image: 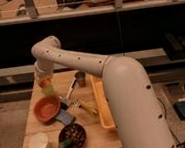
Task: Place apple in red bowl
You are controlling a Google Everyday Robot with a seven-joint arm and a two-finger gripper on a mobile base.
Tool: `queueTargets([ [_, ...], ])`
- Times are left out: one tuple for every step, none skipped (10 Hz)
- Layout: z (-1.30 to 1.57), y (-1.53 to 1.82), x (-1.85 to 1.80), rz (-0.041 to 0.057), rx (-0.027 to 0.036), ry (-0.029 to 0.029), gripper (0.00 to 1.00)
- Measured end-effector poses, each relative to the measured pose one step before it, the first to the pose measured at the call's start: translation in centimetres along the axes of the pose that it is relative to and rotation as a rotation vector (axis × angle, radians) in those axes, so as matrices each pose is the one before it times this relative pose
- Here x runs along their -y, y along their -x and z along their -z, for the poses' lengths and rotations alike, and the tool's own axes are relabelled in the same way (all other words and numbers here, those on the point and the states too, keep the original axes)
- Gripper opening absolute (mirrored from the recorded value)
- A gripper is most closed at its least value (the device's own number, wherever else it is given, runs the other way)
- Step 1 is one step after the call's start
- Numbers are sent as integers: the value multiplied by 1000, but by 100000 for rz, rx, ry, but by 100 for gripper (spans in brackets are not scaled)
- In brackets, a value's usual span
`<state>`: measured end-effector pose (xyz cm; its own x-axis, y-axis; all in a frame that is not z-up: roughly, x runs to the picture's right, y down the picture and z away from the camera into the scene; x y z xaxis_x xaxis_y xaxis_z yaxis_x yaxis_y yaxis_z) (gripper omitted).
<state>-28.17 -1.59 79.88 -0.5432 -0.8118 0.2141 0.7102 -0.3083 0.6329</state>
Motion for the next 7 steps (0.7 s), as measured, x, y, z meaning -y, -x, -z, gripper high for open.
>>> queueTargets([
  [-367, 1263, 1145, 2438, 2731, -3814, 26],
  [-638, 1382, 1380, 2761, 3708, -3607, 26],
  [-428, 770, 1010, 2002, 2416, -2198, 26],
  [-496, 1485, 645, 1741, 4751, -1954, 28],
  [-515, 900, 10, 901, 4442, -779, 35],
  [-665, 424, 192, 628, 3643, 201, 45],
  [-568, 15, 48, 258, 2683, 682, 55],
])
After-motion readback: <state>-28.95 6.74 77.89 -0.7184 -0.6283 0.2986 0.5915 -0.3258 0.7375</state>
